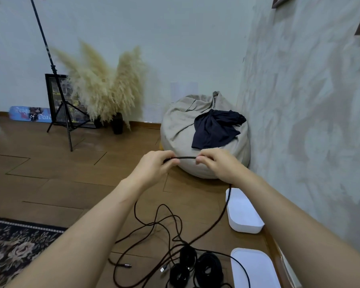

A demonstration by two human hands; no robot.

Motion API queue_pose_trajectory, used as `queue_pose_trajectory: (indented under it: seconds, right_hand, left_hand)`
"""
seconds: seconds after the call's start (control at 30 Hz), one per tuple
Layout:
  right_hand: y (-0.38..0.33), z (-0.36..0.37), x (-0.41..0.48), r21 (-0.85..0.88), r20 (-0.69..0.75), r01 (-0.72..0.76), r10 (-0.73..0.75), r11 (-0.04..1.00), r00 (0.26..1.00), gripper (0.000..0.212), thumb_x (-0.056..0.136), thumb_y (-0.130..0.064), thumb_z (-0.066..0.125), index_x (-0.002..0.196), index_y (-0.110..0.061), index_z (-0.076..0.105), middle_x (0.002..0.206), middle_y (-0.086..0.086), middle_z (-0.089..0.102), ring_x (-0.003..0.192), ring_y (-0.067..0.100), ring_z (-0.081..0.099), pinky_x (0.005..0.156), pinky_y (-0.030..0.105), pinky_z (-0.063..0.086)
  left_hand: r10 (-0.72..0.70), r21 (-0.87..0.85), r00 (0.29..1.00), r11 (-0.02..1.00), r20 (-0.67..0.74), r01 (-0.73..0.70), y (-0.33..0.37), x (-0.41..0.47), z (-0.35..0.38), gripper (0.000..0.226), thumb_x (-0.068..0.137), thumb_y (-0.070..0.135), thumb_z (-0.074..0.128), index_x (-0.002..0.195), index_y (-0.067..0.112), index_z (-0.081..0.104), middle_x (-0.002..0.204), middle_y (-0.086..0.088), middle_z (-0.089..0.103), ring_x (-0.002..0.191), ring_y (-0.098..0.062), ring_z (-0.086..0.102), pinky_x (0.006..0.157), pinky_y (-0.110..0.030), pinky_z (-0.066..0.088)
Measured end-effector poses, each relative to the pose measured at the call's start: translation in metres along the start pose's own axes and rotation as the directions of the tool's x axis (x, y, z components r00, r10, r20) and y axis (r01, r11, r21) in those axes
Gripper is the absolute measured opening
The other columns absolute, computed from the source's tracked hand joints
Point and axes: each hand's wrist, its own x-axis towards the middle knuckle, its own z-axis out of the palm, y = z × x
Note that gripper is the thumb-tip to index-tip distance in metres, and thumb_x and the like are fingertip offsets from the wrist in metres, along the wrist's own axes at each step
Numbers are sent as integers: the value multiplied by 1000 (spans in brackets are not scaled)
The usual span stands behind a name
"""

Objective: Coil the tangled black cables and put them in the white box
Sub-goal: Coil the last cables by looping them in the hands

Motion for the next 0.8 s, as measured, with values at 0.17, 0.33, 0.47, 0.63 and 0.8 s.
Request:
queue_pose_trajectory:
  seconds: [0.17,0.33,0.47,0.63,0.8]
  right_hand:
    - [12,-5,-3,-10,34,-65,65,998,997,22,102,-43,55,103,-28,71,80,-8,62,75,8,56,68,31,43]
    - [-10,1,6,20,-28,29,-29,999,999,18,102,-34,58,91,-29,70,69,-16,58,64,-6,52,57,15,34]
    - [27,-19,-6,-83,-82,-98,91,992,992,22,103,-34,54,88,-29,68,74,-9,64,69,8,56,58,24,35]
    - [9,-5,-10,38,132,-57,52,998,990,22,99,-49,57,104,-31,69,79,-8,64,73,6,57,67,24,43]
    - [9,-13,-10,-71,-48,-41,38,997,998,19,103,-35,57,87,-33,68,69,-13,62,64,3,53,59,26,35]
  left_hand:
    - [-21,-1,1000,1000,1,21,-10,-6,-4,13,103,43,57,92,40,65,79,15,66,75,-2,59,63,-24,42]
    - [45,-42,999,998,8,-45,14,1,2,21,102,43,59,88,30,69,71,9,64,69,-5,57,61,-25,41]
    - [-109,-43,994,993,3,109,-14,-10,-13,25,100,50,58,84,35,69,73,8,66,70,-8,58,64,-29,45]
    - [29,49,999,998,27,-30,6,-6,-5,29,100,53,56,94,30,72,81,8,70,77,-9,61,72,-35,51]
    - [-30,24,999,999,33,29,-1,-10,-9,23,100,49,58,85,34,67,73,11,65,71,-5,58,61,-27,40]
